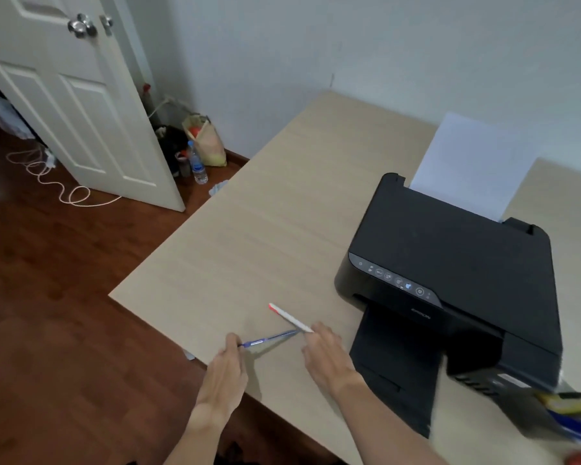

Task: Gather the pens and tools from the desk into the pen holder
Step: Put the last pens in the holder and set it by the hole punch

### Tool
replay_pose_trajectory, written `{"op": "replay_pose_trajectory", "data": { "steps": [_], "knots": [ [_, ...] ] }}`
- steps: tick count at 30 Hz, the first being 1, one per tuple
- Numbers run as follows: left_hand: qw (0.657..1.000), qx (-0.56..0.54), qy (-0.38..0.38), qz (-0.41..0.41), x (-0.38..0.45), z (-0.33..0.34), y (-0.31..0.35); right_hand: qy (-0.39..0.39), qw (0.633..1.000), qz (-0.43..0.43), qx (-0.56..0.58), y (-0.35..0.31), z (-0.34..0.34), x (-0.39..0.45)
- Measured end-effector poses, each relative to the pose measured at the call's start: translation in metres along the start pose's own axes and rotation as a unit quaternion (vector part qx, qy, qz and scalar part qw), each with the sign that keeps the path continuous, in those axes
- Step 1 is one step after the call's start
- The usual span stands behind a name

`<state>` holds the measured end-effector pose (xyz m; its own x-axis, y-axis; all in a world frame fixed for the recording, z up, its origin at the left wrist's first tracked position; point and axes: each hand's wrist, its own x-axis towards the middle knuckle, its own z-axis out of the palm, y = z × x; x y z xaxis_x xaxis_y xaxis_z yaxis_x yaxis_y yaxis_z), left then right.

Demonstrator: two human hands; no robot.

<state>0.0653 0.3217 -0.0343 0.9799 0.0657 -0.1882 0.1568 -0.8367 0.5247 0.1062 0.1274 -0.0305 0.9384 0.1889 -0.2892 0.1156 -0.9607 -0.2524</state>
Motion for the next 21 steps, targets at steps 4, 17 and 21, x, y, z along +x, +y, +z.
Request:
{"op": "replay_pose_trajectory", "data": {
  "steps": [4,17,21],
  "knots": [
    [0.998,-0.033,0.054,0.008,0.001,-0.025,0.0,0.042,0.996,0.046,0.066,0.015,-0.021,-0.014],
    [0.966,-0.114,0.063,0.225,0.04,-0.01,0.164,0.349,0.93,0.042,0.106,0.144,-0.076,-0.127],
    [0.937,-0.121,0.03,0.325,0.035,0.022,0.246,0.393,0.907,0.111,0.104,0.202,-0.094,-0.173]
  ]
}}
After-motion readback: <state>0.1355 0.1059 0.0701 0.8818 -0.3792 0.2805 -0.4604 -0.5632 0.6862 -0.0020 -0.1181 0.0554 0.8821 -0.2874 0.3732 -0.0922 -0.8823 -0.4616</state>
